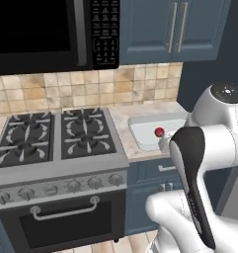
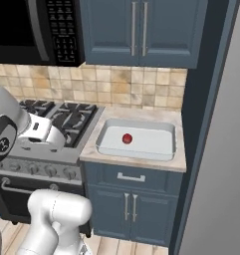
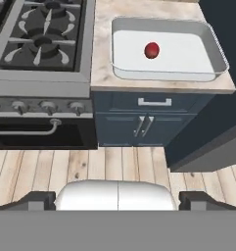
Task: Pick the mango and apple from the fridge and place them inside the tupperware on the counter.
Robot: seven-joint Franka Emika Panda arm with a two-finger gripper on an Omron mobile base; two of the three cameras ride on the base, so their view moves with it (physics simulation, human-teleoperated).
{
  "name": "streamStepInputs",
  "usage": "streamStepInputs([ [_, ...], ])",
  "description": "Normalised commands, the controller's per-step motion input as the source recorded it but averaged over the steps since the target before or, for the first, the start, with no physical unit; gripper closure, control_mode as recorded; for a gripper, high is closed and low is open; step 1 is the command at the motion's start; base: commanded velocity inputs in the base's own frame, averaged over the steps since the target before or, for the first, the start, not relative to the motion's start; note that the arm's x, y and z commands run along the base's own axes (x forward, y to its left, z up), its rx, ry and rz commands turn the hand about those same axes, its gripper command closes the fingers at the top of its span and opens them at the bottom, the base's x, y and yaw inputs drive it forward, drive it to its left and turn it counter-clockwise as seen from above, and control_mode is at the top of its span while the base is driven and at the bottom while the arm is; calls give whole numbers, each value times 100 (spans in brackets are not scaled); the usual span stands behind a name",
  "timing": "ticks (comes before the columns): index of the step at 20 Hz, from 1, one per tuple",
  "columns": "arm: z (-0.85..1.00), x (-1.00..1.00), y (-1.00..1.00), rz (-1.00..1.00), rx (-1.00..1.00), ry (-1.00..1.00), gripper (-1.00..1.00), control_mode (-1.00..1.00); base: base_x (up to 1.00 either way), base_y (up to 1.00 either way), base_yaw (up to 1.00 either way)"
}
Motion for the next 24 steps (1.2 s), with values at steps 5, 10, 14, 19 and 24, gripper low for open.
streamStepInputs([
  [5,0,0,0,0,0,0,-100,100,-68,-79,-9],
  [10,0,0,0,0,0,0,-100,100,-44,-100,-11],
  [14,0,0,0,0,0,0,-100,100,-2,-100,-2],
  [19,0,0,0,0,0,0,-100,100,3,-100,0],
  [24,0,0,0,0,0,0,-100,100,7,-100,0],
])
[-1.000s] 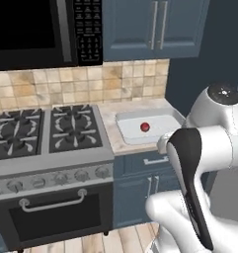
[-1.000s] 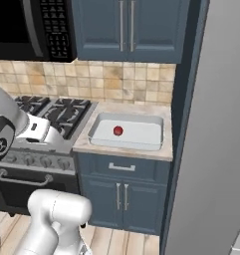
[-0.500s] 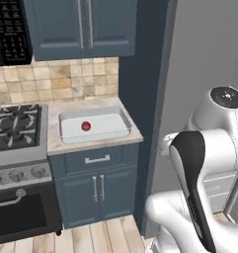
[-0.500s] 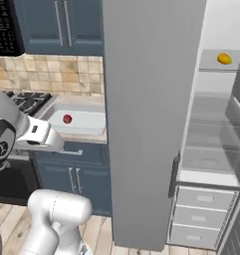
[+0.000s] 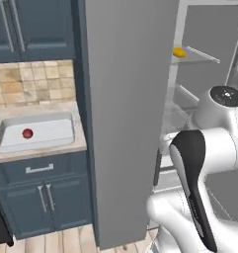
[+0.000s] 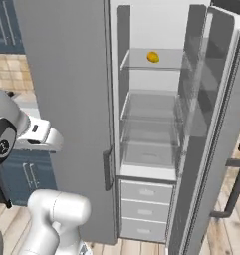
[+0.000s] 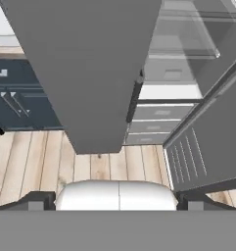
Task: Pick the mango and apple from the fridge and place them inside the tupperware on the counter.
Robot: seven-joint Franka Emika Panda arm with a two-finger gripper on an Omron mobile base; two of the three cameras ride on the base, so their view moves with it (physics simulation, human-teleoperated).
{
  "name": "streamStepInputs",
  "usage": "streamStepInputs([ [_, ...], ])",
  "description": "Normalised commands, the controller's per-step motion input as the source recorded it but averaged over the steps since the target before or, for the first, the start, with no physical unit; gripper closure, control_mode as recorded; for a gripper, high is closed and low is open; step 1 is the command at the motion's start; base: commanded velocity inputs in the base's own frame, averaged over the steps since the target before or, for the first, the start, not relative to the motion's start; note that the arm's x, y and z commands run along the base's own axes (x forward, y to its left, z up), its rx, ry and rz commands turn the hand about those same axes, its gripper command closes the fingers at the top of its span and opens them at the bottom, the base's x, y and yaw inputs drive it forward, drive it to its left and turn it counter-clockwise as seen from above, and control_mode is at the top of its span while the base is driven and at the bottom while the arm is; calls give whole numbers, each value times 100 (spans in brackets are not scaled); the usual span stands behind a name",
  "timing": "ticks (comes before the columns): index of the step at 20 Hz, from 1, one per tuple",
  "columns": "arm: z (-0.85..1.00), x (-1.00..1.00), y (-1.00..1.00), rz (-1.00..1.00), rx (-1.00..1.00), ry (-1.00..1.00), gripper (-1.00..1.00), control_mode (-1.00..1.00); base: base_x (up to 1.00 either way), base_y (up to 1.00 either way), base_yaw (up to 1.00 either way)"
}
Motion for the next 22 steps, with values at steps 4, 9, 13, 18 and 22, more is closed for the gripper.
streamStepInputs([
  [4,0,0,0,0,0,0,-100,100,0,-99,0],
  [9,0,0,0,0,0,0,-100,100,20,-63,0],
  [13,0,0,0,0,0,0,-100,100,38,-34,0],
  [18,0,0,0,0,0,0,-100,100,60,-11,0],
  [22,0,0,0,0,0,0,-100,100,73,-24,0],
])
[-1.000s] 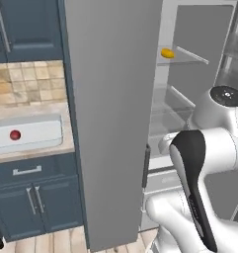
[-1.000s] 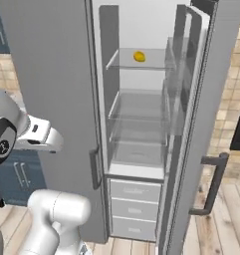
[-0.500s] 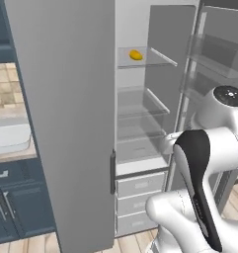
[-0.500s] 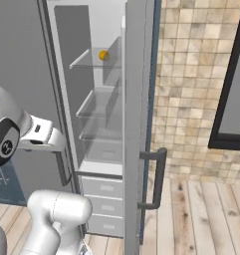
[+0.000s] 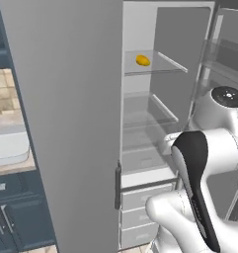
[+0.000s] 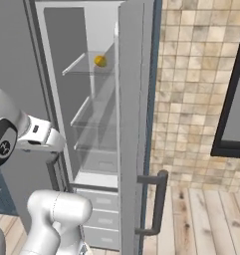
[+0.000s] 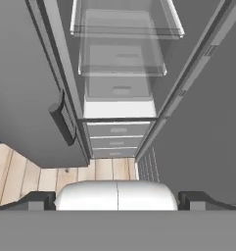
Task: Pick the mango and apple from the fridge and place them inside the tupperware on the counter.
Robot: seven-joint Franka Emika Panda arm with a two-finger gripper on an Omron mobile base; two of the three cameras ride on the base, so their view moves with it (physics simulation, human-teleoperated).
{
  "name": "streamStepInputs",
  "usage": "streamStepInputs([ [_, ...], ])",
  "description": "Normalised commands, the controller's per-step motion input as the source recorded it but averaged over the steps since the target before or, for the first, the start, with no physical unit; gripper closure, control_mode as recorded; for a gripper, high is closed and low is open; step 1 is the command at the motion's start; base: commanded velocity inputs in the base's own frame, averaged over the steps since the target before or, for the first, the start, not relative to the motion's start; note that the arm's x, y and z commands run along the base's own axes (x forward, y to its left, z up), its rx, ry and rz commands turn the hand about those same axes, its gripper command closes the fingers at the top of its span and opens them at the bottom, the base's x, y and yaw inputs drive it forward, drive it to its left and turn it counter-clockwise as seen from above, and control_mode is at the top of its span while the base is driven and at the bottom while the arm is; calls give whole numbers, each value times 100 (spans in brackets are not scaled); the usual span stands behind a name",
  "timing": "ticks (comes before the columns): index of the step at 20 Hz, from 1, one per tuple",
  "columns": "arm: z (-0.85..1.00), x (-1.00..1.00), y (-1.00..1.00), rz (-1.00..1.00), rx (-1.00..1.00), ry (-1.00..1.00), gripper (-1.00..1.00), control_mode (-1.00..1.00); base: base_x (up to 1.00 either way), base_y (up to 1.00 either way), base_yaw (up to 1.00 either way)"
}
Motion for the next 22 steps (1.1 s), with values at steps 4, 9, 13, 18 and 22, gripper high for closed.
streamStepInputs([
  [4,0,0,0,0,0,0,-100,100,71,-32,0],
  [9,0,0,0,0,0,0,-100,100,38,-48,0],
  [13,0,0,0,0,0,0,-100,100,15,-65,0],
  [18,0,0,0,0,0,0,-100,100,14,-68,0],
  [22,0,0,0,0,0,0,-100,100,14,-67,0],
])
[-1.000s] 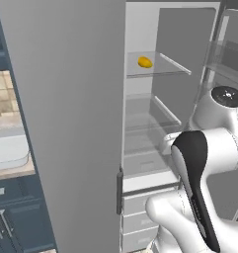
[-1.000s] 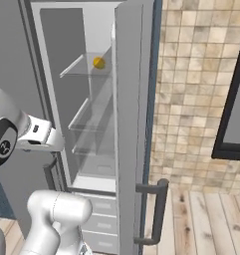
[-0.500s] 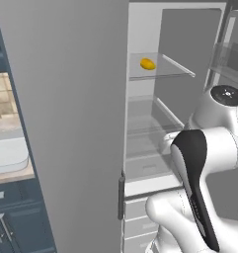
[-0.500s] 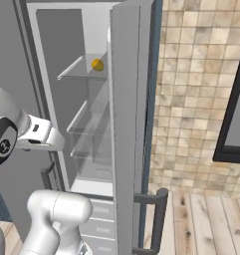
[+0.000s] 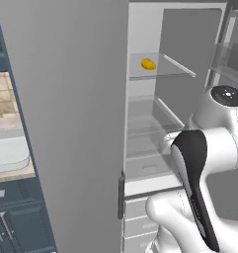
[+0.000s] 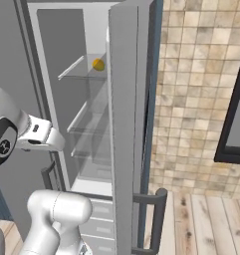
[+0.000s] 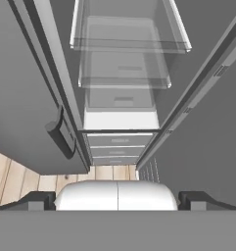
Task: Pick the mango and apple from the fridge and place them inside the tupperware on the counter.
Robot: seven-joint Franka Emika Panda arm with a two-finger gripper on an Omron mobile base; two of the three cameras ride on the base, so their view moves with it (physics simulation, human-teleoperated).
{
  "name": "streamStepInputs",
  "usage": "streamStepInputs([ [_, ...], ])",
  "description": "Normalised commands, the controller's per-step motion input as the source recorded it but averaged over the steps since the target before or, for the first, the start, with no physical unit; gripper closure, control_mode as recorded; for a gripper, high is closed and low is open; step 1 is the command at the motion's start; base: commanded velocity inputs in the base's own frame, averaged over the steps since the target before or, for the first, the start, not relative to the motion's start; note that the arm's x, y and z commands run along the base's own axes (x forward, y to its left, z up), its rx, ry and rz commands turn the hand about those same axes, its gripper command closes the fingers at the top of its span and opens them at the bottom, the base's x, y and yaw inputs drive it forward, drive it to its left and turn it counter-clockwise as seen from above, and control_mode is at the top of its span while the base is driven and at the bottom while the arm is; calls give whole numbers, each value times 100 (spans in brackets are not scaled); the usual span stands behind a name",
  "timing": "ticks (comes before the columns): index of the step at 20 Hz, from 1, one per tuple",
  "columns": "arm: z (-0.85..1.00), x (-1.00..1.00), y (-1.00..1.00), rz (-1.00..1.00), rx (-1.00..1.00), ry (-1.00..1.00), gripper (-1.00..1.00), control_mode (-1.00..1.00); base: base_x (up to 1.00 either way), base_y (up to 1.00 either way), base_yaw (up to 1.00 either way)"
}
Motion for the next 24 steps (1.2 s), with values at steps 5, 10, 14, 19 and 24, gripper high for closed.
streamStepInputs([
  [5,0,0,0,0,0,0,-100,100,6,-63,0],
  [10,0,7,-36,0,7,0,-100,-100,1,-10,0],
  [14,2,9,-38,0,13,-1,-100,-100,0,0,0],
  [19,3,30,-7,0,9,0,-100,-100,0,0,0],
  [24,0,43,6,0,0,0,-100,-100,0,0,0],
])
